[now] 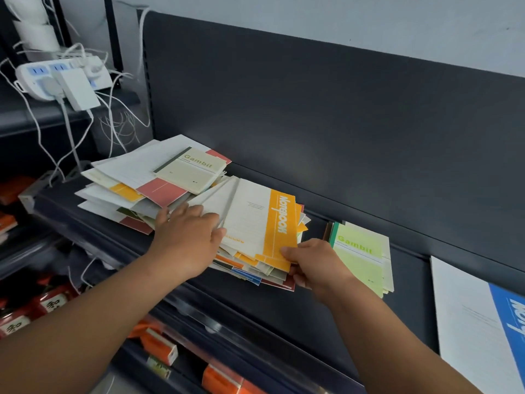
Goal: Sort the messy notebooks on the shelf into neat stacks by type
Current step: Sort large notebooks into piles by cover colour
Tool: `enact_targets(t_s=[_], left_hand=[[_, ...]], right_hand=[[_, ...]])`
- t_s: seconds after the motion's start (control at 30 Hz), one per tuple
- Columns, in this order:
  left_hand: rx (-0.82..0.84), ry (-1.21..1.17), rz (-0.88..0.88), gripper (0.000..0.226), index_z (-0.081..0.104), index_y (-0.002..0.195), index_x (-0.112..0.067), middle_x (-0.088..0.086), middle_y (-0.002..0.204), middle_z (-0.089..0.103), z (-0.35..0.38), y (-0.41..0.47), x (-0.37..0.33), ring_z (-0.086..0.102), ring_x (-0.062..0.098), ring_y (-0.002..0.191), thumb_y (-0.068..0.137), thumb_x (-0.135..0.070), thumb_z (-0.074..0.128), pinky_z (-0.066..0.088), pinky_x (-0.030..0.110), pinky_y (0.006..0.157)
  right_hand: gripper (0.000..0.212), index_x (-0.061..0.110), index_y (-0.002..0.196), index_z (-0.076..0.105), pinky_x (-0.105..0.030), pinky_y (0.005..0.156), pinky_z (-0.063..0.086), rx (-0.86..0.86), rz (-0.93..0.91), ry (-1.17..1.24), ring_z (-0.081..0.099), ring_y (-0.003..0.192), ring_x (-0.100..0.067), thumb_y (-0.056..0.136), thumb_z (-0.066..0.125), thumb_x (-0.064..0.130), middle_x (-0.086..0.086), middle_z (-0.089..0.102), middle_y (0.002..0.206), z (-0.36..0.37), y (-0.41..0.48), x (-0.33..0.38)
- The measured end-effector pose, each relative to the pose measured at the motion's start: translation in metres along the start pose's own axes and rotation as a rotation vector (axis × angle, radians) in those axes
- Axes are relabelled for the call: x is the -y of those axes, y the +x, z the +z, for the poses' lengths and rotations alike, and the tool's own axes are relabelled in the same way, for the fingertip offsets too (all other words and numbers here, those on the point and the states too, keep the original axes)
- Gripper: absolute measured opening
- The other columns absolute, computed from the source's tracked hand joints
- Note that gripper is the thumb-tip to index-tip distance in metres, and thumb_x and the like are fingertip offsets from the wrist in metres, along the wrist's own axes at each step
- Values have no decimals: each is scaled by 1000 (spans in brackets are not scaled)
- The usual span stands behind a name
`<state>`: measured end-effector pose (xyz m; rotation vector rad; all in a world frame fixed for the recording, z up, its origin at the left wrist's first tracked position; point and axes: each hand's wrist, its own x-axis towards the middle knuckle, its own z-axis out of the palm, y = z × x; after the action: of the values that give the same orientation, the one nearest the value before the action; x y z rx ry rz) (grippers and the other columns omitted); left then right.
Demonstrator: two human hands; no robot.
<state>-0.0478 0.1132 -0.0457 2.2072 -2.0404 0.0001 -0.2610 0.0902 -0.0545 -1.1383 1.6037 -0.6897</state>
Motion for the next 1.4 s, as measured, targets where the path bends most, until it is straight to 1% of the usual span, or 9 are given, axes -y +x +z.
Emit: enact_targets(t_s=[0.17, 0.4, 0.57, 0.83, 0.9, 1.0, 1.17, 1.3, 1.4], left_hand=[[-6, 8, -78, 48, 39, 139, -22, 3, 148, 36, 3, 3, 2, 24, 24, 140, 99, -46, 26, 20, 46, 113], [-80, -28, -28, 36, 49, 131, -21, -2, 127, 56, -1, 0, -4, 45, 20, 121, 100, -32, 34, 30, 39, 103], [-157, -214, -21, 33, 52, 130, -17, 4, 123, 62, -8, -3, -8, 55, 23, 113, 100, -25, 41, 45, 37, 92], [-116, -42, -91, 28, 52, 115, -20, 2, 114, 61, -6, -3, -14, 53, 21, 101, 96, -39, 45, 40, 37, 83], [-148, -149, -130, 39, 50, 125, -21, 1, 120, 60, -7, -2, -14, 53, 24, 111, 90, -37, 57, 43, 41, 88], [-178, -453, -163, 42, 50, 119, -17, 2, 112, 61, -11, 0, -16, 59, 24, 100, 82, -18, 69, 52, 37, 73], [33, -1016, -330, 15, 63, 93, -14, 4, 99, 67, -19, 1, -24, 62, 18, 83, 87, 0, 59, 53, 27, 61], [68, -1277, -397, 27, 54, 86, -22, 0, 91, 62, -22, -3, -33, 61, 19, 82, 95, 2, 45, 59, 31, 54], [7, -1345, -366, 26, 51, 87, -24, -1, 89, 62, -25, -8, -41, 62, 18, 82, 96, 0, 47, 58, 34, 60]], right_hand=[[16, 7, 108, 53, -28, 57, 55, -59, 7, 208, 67, 86, -21, 94, 58, 11, -11, 67, 100, -12, 5, -4], [9, 11, 98, 54, -24, 52, 50, -77, -9, 172, 67, 73, -21, 97, 47, 4, -13, 67, 99, -13, 3, -7], [18, 16, 111, 51, -25, 53, 52, -37, -24, 166, 68, 89, -23, 97, 48, 6, -9, 65, 108, -9, 2, -8], [17, 19, 112, 49, -27, 57, 56, -21, -21, 165, 68, 96, -23, 98, 51, 10, -6, 64, 112, -11, 0, -9], [19, 19, 113, 49, -26, 58, 55, -21, -34, 151, 67, 97, -23, 97, 52, 9, -6, 64, 113, -9, 0, -9], [24, 18, 117, 49, -25, 59, 55, -15, -43, 157, 66, 101, -23, 96, 53, 7, -6, 63, 114, -7, -1, -10], [27, 18, 118, 49, -23, 59, 55, -18, -66, 165, 64, 95, -19, 95, 53, 4, -4, 62, 111, -11, -3, -9], [29, 17, 120, 48, -25, 62, 56, -16, -88, 214, 65, 95, -18, 95, 54, 4, -3, 63, 111, -13, -5, -9], [32, 17, 122, 49, -23, 60, 55, -30, -129, 261, 66, 92, -16, 94, 54, 2, -2, 65, 110, -20, -8, -8]])
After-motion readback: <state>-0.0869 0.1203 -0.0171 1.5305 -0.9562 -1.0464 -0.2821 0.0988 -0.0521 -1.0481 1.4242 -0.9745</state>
